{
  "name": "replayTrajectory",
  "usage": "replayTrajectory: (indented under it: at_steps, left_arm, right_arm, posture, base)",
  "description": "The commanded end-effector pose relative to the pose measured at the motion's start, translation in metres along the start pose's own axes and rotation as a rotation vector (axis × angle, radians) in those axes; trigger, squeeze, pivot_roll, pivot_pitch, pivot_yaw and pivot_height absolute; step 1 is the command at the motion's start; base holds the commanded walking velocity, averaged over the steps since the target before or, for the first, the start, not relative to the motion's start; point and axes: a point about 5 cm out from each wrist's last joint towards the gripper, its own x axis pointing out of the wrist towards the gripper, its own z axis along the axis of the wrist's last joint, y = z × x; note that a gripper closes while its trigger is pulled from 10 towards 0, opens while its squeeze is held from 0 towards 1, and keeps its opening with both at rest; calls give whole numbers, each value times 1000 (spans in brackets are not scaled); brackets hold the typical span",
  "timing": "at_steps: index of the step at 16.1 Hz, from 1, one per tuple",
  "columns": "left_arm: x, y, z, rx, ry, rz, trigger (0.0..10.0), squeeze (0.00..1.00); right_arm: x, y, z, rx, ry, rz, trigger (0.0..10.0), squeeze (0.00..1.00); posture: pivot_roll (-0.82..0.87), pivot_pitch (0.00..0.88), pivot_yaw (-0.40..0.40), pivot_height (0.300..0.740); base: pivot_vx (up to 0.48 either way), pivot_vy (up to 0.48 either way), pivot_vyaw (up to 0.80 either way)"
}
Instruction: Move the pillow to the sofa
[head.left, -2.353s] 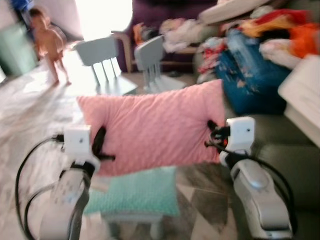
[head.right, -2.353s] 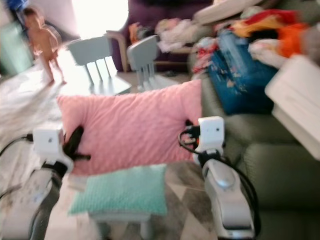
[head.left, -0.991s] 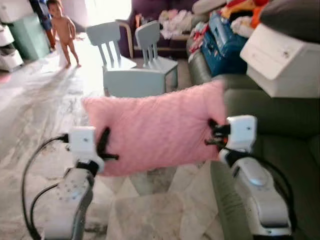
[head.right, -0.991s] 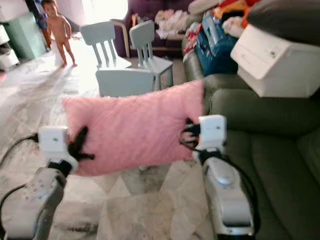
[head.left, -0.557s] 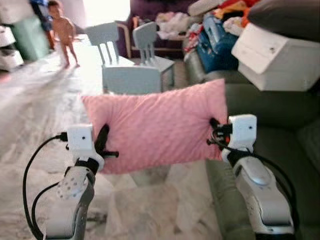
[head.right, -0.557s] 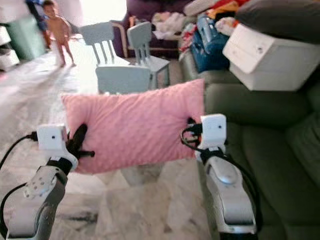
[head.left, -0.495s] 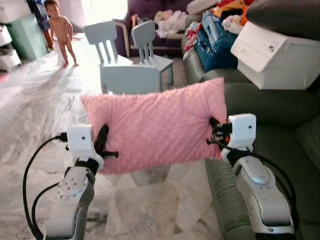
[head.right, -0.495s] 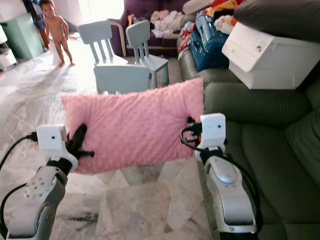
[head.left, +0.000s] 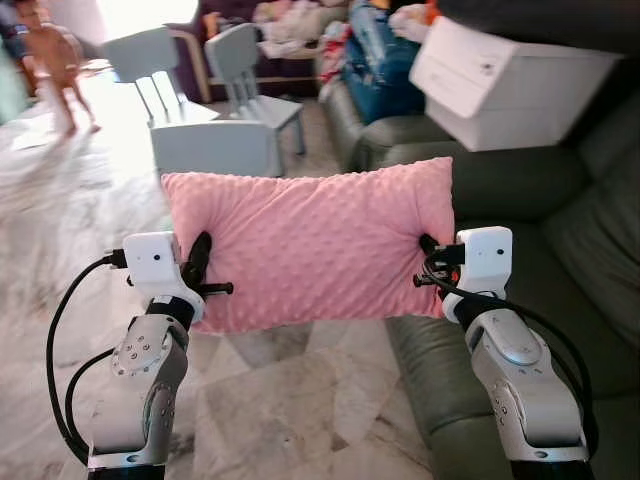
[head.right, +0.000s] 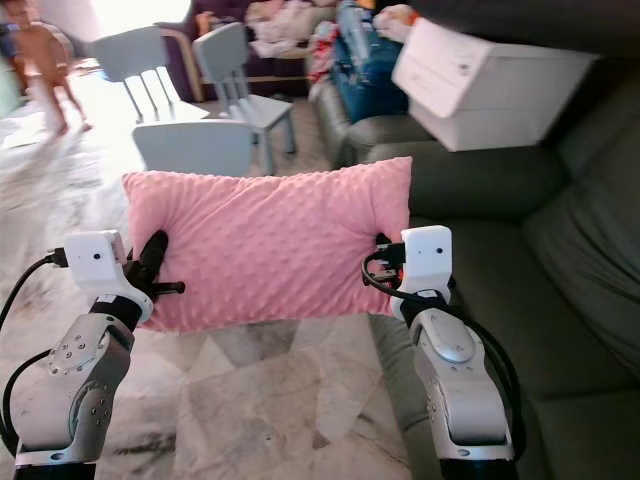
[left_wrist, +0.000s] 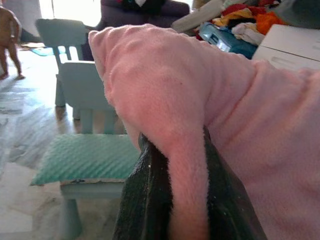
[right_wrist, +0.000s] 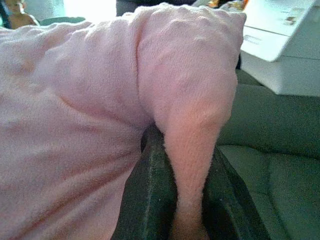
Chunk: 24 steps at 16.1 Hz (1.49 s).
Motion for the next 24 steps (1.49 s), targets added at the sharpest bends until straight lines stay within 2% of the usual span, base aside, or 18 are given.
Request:
replayTrajectory:
  at_steps: [1,24]
  left_arm:
    - [0,1,3,2,-21,7,10000,0]
    - [3,7,-3,-5,15,65,10000,0]
  right_arm:
    - [1,-3,4,2,-8,-12,10000,0]
    - [4,-7,5,24,5,-14,10000,0]
  posture:
    - [-130,0,3,740]
    - [-132,0,1,740]
  base:
    - [0,0,-788]
    - [0,0,-787]
